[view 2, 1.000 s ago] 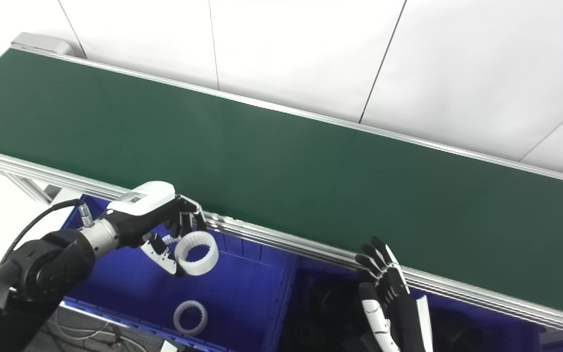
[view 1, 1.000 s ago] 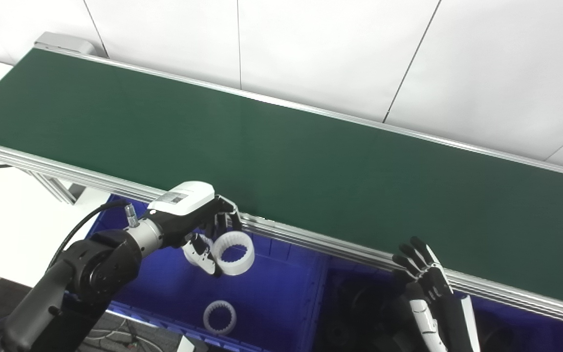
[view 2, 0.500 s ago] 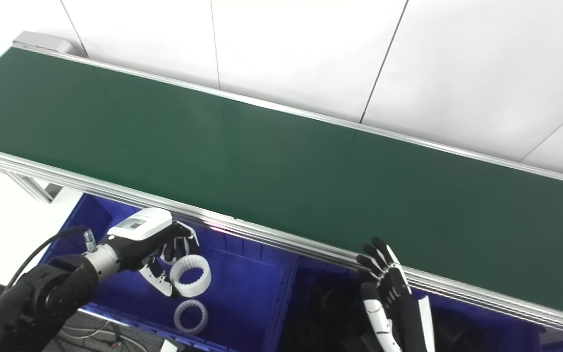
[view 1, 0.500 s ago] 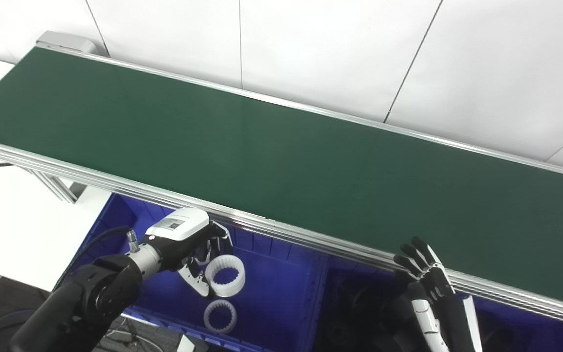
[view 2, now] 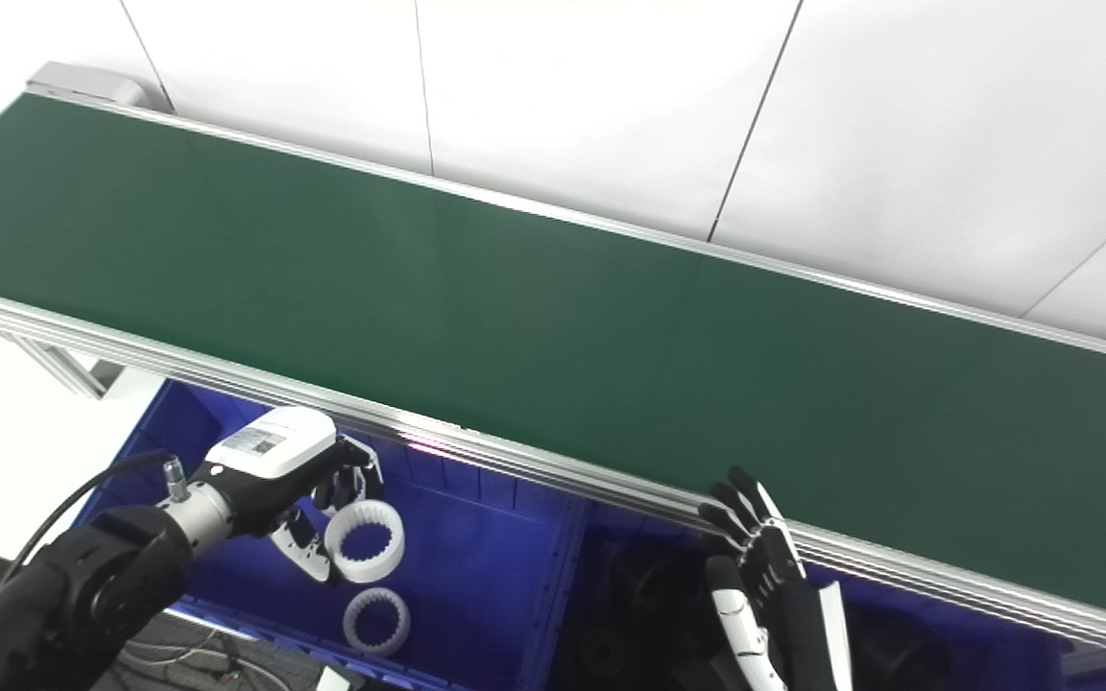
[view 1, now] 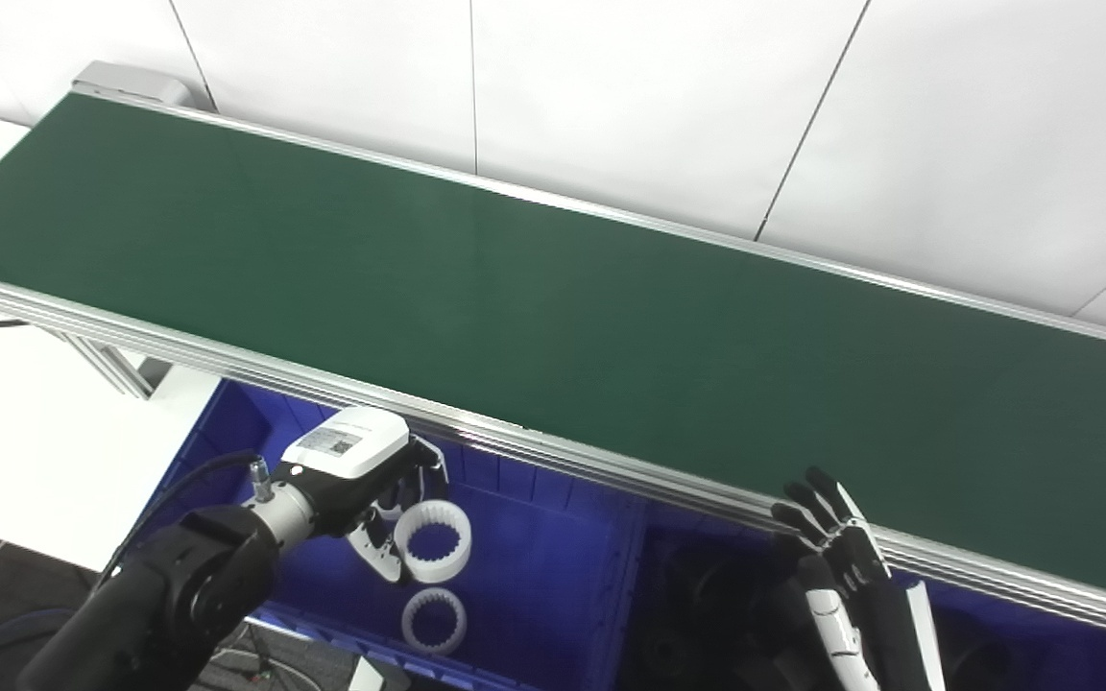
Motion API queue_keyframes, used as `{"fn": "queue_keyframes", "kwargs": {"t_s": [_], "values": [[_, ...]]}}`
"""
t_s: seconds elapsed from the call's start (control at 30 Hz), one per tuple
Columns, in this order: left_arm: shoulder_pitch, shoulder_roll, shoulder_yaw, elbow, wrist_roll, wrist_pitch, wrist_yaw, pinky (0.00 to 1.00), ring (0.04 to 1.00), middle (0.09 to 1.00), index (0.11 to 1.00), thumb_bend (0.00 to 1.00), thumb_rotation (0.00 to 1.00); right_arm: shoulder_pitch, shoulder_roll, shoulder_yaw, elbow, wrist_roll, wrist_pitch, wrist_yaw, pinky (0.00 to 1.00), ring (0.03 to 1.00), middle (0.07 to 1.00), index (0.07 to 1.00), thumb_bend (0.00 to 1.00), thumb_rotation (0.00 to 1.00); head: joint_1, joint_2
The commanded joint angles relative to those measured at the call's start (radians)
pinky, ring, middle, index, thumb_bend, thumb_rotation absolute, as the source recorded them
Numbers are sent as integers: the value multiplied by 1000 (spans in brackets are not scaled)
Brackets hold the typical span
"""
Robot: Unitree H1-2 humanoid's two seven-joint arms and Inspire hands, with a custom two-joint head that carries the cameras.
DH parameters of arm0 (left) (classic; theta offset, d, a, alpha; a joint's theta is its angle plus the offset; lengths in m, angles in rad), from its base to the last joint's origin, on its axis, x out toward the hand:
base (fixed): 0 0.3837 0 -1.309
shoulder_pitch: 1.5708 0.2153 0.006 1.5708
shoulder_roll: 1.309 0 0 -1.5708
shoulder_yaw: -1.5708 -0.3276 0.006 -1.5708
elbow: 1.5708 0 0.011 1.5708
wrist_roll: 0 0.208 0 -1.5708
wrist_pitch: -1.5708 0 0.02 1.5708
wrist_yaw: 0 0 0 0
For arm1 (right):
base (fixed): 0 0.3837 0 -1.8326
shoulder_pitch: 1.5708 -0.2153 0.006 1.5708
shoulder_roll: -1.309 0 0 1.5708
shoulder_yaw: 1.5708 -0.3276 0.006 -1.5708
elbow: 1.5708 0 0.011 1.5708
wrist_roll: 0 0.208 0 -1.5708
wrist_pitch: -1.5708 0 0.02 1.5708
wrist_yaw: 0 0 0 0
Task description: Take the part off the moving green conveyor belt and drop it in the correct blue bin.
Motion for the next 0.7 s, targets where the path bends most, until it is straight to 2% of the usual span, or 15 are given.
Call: {"fn": "queue_keyframes", "kwargs": {"t_s": [0.0, 0.03, 0.13, 0.23, 0.5, 0.67], "values": [[-7, 8, 2, -58, 50, 23, -23, 439, 447, 602, 629, 479, 0, 4, 3, -6, -45, 8, -2, 4, 728, 810, 861, 911, 540, 777, 0, 1], [-8, 6, 1, -72, 63, 35, -45, 517, 564, 691, 711, 674, 0, 3, 3, -6, -43, 8, -4, 4, 727, 810, 860, 911, 539, 775, -1, -1], [-9, -4, 12, -108, 58, 63, -97, 609, 701, 803, 808, 849, 0, 2, 3, -5, -44, 10, -5, 6, 725, 811, 861, 911, 537, 773, -2, -1], [-12, -9, 20, -128, 47, 84, -136, 645, 749, 855, 859, 903, 0, 1, 2, -4, -40, 12, -13, 7, 731, 813, 862, 914, 528, 764, -6, -1], [-18, -15, 25, -144, 63, 95, -186, 654, 753, 855, 871, 917, 0, 4, 5, -4, -44, 13, -9, 6, 728, 810, 861, 913, 520, 746, -7, -4], [-13, -16, 31, -154, 71, 92, -186, 648, 758, 859, 863, 919, 0, 4, 9, -4, -42, 8, -9, 3, 730, 811, 860, 913, 518, 751, -15, -8]]}}
